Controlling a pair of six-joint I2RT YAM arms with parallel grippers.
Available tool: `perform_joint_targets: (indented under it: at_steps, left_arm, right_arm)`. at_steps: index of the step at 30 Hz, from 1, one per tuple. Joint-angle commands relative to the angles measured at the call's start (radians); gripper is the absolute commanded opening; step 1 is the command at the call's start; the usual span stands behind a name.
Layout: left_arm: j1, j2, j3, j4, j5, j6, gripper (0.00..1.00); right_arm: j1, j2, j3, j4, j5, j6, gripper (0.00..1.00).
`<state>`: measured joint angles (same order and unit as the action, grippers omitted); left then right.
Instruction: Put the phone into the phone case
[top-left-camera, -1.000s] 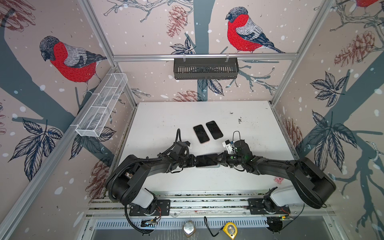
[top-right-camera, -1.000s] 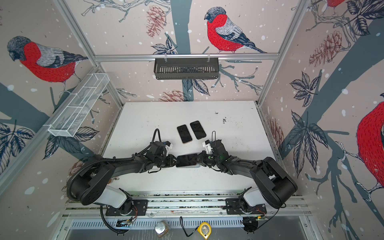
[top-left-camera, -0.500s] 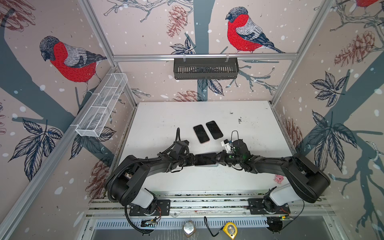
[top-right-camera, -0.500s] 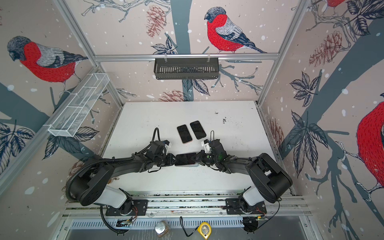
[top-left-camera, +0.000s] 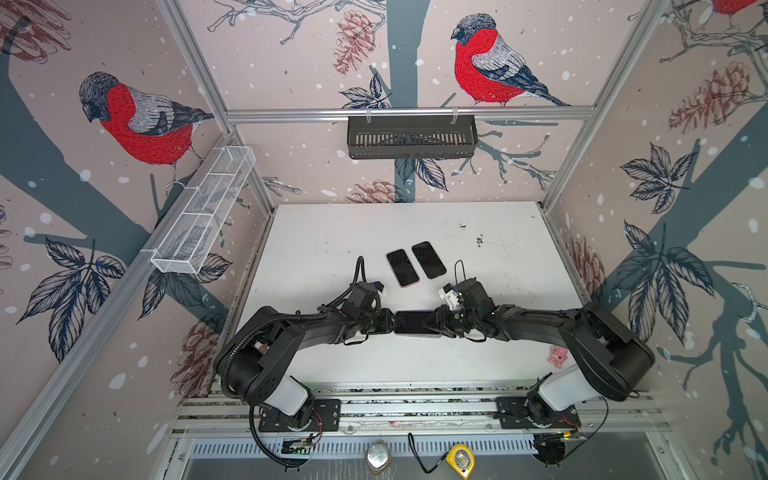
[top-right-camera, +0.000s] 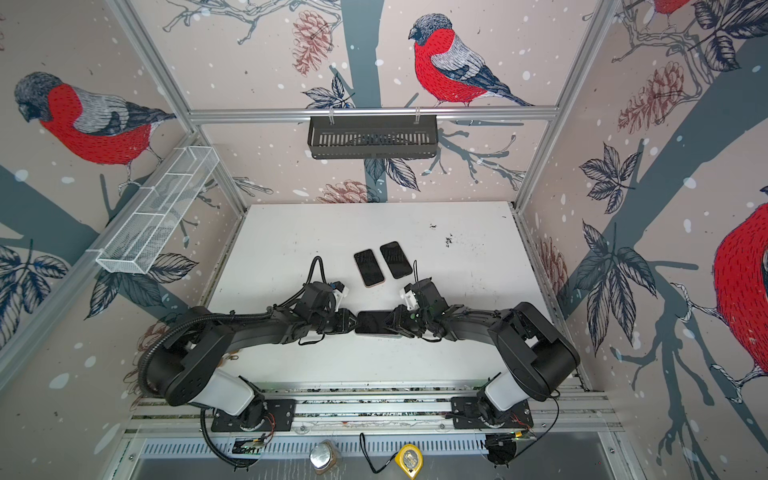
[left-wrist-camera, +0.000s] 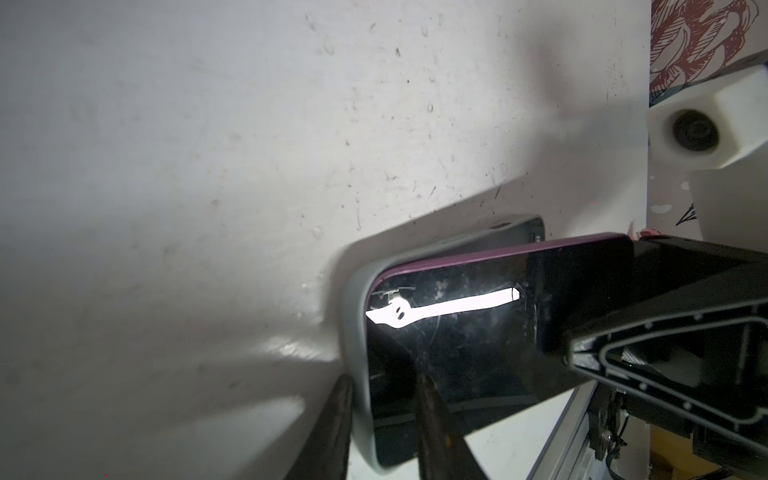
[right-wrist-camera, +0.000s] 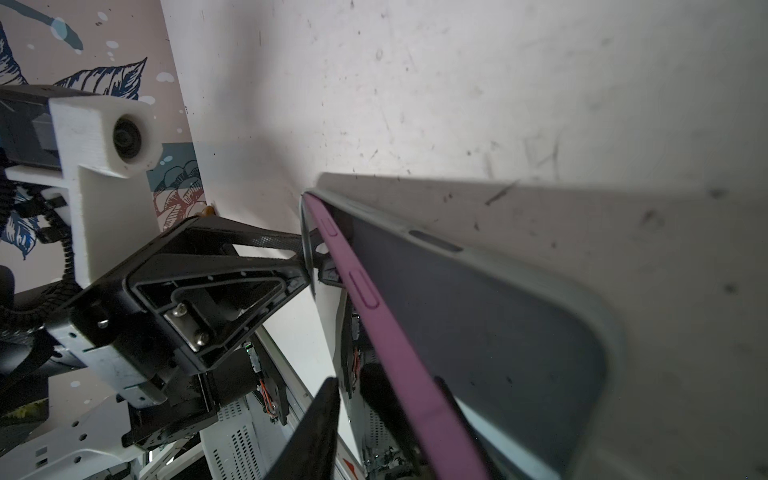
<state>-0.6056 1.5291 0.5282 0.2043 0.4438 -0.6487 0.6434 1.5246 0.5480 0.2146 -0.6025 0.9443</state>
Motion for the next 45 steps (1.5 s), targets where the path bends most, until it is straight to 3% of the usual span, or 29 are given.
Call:
perform_joint_targets:
  at_steps: [1, 11, 23, 28, 36, 45]
  left_arm:
    - [-0.002, 0.003, 0.002, -0.068, -0.004, 0.014, 0.29]
    - [-0.002, 0.004, 0.003, -0.068, -0.007, 0.011, 0.3]
    - [-0.001, -0.006, 0.003, -0.084, -0.016, 0.011, 0.3]
    - [-0.011, -0.021, 0.027, -0.154, -0.104, 0.014, 0.31]
    - [-0.027, -0.016, 0.061, -0.205, -0.145, 0.022, 0.33]
    - [-0.039, -0.004, 0.076, -0.197, -0.132, 0.017, 0.33]
  right_arm:
    - [0.001, -0.016, 0.052, -0.122, 0.056, -0.102, 0.38]
    - [0.001, -0.056, 0.133, -0.328, 0.183, -0.227, 0.4]
    - [0.001, -0.072, 0.137, -0.371, 0.234, -0.264, 0.42]
    - [-0.001, -0.085, 0.138, -0.396, 0.257, -0.283, 0.42]
    - [-0.006, -0.101, 0.132, -0.404, 0.268, -0.292, 0.41]
    - [-0.008, -0.114, 0.118, -0.406, 0.265, -0.3, 0.34]
